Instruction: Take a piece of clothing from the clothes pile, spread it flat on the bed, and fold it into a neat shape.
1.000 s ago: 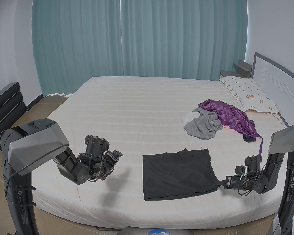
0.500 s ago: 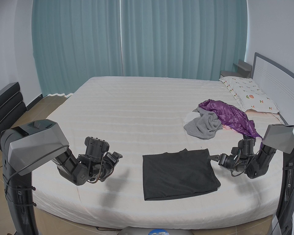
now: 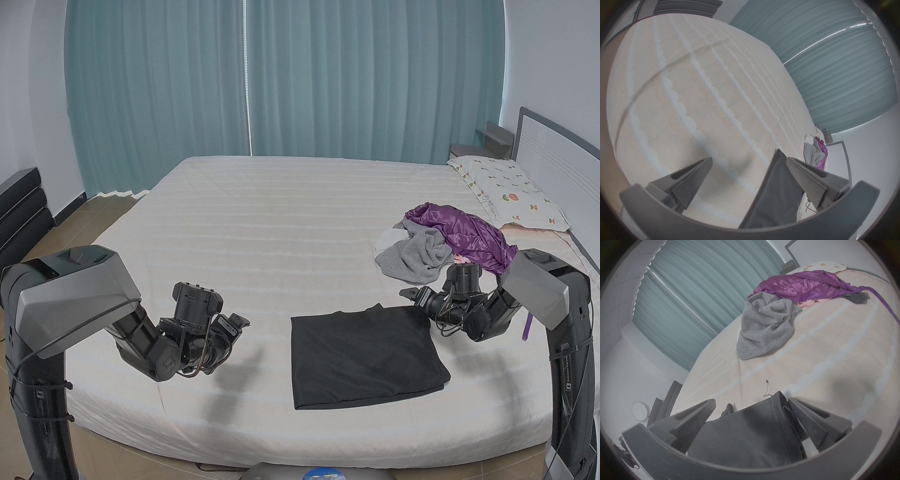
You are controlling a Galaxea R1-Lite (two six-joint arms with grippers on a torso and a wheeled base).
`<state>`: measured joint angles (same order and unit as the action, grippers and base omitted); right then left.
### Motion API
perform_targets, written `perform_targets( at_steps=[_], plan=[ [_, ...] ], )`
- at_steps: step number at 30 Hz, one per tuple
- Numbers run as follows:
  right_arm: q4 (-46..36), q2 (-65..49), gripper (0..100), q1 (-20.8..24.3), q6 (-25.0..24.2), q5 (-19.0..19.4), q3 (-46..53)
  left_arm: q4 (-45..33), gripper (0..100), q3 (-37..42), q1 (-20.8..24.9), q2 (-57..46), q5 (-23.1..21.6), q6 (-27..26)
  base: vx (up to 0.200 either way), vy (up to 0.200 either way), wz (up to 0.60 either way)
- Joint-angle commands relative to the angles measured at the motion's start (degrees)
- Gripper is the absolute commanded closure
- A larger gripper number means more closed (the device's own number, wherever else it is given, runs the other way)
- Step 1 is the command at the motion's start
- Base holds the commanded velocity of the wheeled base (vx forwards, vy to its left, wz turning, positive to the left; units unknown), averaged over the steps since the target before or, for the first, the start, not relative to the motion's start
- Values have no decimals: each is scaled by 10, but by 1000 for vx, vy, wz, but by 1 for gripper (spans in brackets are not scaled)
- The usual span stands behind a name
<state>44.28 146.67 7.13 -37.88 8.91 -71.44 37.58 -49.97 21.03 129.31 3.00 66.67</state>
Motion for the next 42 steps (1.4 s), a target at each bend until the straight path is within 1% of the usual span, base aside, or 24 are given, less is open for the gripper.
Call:
perform_targets(
  at_steps=[1,8,23,24,27,31,32,33,38,40,41,42],
  plan=[
    [-5,28,100,3,-1,-3,-23,0,0,0,1,1,1,0,0,0,0],
    [-12,27,100,-3,0,-9,-33,0,0,0,1,1,1,0,0,0,0],
    [-22,27,100,-13,-4,-10,-40,0,0,1,2,1,1,0,0,0,0],
    [-17,25,0,-15,-6,-9,-36,0,0,1,2,2,1,0,0,0,0],
    [-7,12,0,-18,-11,-8,-21,0,0,1,2,2,1,0,0,0,0],
    [40,-52,0,-24,-71,-4,47,0,0,2,2,-3,-1,1,0,0,0],
    [62,-68,0,-26,-85,-2,76,0,0,3,2,-5,-4,1,0,0,0],
    [71,-75,0,-26,-91,-2,89,0,0,3,2,-5,-5,1,0,0,0],
    [196,-124,0,-29,-127,11,264,0,0,8,9,-7,-5,0,0,0,0],
    [238,-132,0,-29,-145,10,314,1,0,12,13,-12,-6,0,0,-100,0],
    [238,-132,0,-29,-145,10,314,1,0,12,13,-12,-6,0,0,-200,0],
    [269,-142,0,-30,-167,10,356,1,0,15,18,-19,-6,1,0,-200,0]
  ],
)
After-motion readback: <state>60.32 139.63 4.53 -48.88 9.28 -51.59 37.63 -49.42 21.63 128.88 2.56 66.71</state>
